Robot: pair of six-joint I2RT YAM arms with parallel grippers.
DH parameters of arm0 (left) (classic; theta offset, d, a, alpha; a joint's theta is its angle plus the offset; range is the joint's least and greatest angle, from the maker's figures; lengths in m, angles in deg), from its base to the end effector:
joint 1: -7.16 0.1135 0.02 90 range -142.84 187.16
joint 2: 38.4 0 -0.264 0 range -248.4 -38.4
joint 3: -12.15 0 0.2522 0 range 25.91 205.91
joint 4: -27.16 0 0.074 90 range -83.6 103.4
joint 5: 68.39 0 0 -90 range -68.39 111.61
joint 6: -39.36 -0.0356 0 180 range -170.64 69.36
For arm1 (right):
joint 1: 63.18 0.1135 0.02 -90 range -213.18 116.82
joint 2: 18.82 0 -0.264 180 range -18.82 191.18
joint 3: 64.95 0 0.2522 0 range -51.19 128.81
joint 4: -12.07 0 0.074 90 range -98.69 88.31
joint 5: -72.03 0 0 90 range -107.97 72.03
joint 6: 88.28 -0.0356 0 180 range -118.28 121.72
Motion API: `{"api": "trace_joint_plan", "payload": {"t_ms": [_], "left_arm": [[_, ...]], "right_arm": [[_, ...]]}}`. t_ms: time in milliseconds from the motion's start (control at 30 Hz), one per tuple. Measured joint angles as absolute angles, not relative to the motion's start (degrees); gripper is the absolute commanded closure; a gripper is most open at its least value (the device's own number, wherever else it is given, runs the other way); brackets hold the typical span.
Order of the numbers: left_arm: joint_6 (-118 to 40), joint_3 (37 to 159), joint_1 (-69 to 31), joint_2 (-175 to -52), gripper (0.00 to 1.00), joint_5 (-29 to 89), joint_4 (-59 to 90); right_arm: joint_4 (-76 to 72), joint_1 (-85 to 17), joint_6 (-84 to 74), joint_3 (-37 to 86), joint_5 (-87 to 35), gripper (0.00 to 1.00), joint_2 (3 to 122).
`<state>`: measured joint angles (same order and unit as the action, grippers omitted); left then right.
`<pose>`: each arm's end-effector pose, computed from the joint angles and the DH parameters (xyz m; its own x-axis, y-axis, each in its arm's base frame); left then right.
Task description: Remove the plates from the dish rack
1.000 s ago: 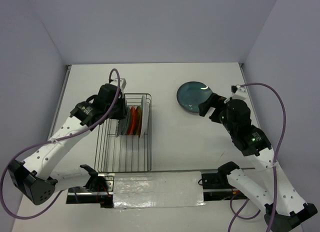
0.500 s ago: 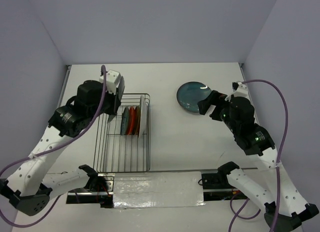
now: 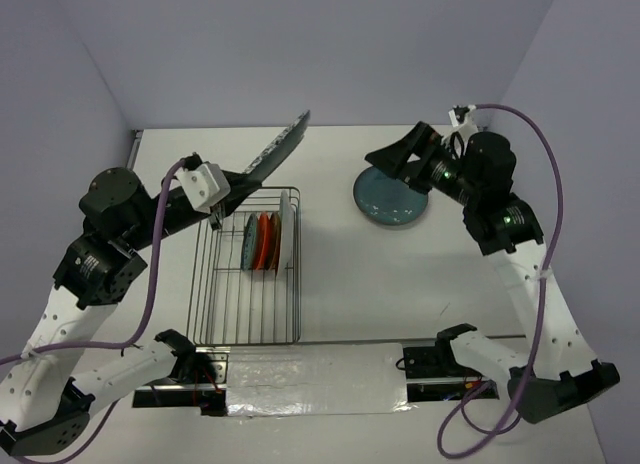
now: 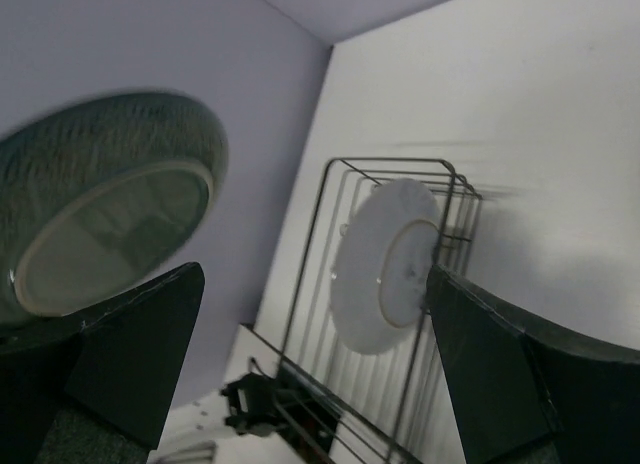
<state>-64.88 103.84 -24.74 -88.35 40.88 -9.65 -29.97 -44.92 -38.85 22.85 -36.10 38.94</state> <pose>0.1173 -0.0869 0.4927 0.2621 0.1104 -0.9587 0.7361 0.6195 0.2726 0.1893 0.0741 0.4406 -0.5316 0.4755 -0.7009 -0.3173 0.6555 0.6853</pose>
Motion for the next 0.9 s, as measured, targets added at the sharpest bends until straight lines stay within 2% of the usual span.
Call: {"api": "trace_joint_plan", "payload": {"t_ms": [233,400,667,900], "left_arm": [[-70.3,104.4,-24.8,-89.1,1.0,61.0,-4.1],[-73.0,104.4,-24.9,-91.2,1.0,71.8,-0.8],[-79.0,103.5,-24.9,-93.5,1.0,80.3,-1.8],[-83.6,103.8,-24.9,-96.3,1.0,83.1,-5.6]], "right_arm": [[-24.9,-54.1,-51.9,25.4,-53.9,0.0,47.1],[-22.3,-57.9,-58.6,21.4,-60.5,0.0,44.6],[-14.6,-59.0,-67.5,14.7,-65.9,0.0,40.2],[-10.6,-58.4,-73.0,11.0,-67.8,0.05,38.2]]}}
